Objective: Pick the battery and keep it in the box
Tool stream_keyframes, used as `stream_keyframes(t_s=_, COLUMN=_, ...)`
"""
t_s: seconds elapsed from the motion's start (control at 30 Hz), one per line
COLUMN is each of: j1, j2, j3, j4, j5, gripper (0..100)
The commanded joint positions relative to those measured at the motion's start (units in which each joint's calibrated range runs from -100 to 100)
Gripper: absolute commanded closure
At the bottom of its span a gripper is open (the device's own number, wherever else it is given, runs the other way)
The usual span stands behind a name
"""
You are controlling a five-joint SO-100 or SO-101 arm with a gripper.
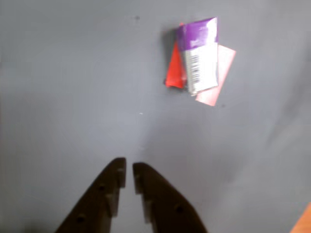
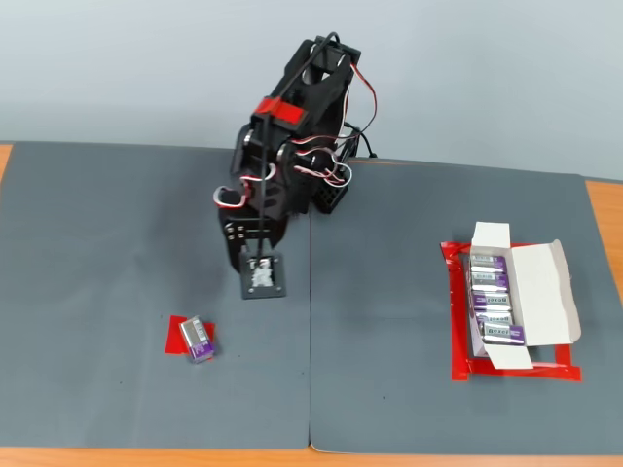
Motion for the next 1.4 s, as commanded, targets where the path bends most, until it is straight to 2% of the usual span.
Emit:
stream_keyframes(t_s=0.0, j1=2.6, j2=4.9, j3=-7.8, j4=-1.1, j5=2.1, gripper=98)
stream_keyframes(t_s=0.27, j1=4.9, j2=15.5, j3=-15.7, j4=-11.7, j5=2.4, gripper=98)
stream_keyframes(t_s=0.63, j1=3.2, j2=23.3, j3=-18.2, j4=-11.6, j5=2.1, gripper=97)
stream_keyframes(t_s=0.97, j1=0.1, j2=26.5, j3=-18.3, j4=-12.2, j5=2.1, gripper=77)
stream_keyframes(t_s=1.37, j1=0.6, j2=31.3, j3=-18.9, j4=-12.5, j5=2.4, gripper=68)
